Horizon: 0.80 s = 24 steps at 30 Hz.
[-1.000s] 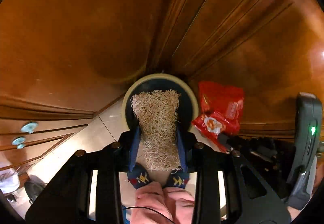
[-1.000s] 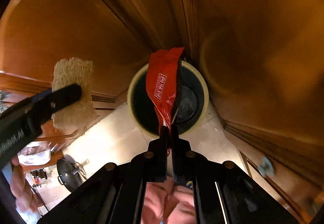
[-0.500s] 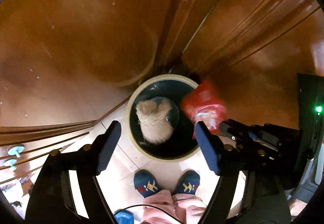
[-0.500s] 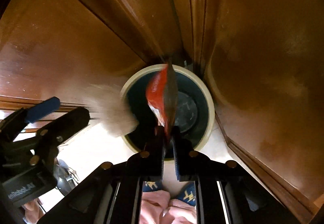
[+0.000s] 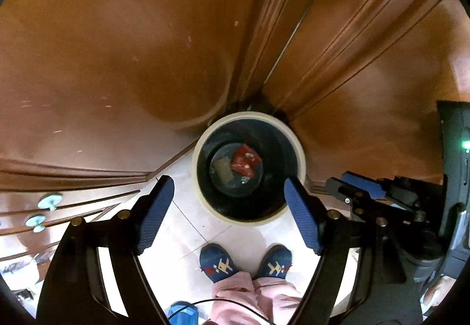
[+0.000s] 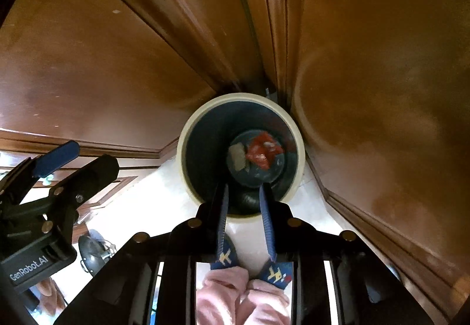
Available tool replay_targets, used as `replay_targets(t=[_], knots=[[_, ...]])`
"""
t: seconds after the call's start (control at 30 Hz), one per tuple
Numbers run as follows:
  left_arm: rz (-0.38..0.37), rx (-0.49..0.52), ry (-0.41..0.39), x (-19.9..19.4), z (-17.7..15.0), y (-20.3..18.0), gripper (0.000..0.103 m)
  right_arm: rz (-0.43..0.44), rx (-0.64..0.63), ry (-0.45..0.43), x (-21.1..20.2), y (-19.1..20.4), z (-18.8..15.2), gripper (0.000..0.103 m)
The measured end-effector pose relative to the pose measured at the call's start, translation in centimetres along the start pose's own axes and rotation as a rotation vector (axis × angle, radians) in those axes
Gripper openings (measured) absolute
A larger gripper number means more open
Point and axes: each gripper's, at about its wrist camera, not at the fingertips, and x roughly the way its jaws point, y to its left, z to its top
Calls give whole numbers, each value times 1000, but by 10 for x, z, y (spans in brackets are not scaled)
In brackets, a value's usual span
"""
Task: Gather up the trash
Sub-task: 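Raise both tools back up to the counter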
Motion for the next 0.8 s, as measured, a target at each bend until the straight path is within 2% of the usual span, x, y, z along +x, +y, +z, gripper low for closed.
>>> replay_targets(t=[0.17,0.33,0.57,0.8], knots=[[-19,-20,-35,-50,-2,-4,75,17,-9,-15,-31,3,-10,22],[-30,-27,-93,-112,-3,-8,75,28,-23,-47,-87,15,-15,22],[-39,-36,-114,-193,-12,-17,75,44,-59,-106,-189,40,-24,22],[-26,-34,-170,-279,-13,-30,75,90,-125,-175,-267,51,-45,22]])
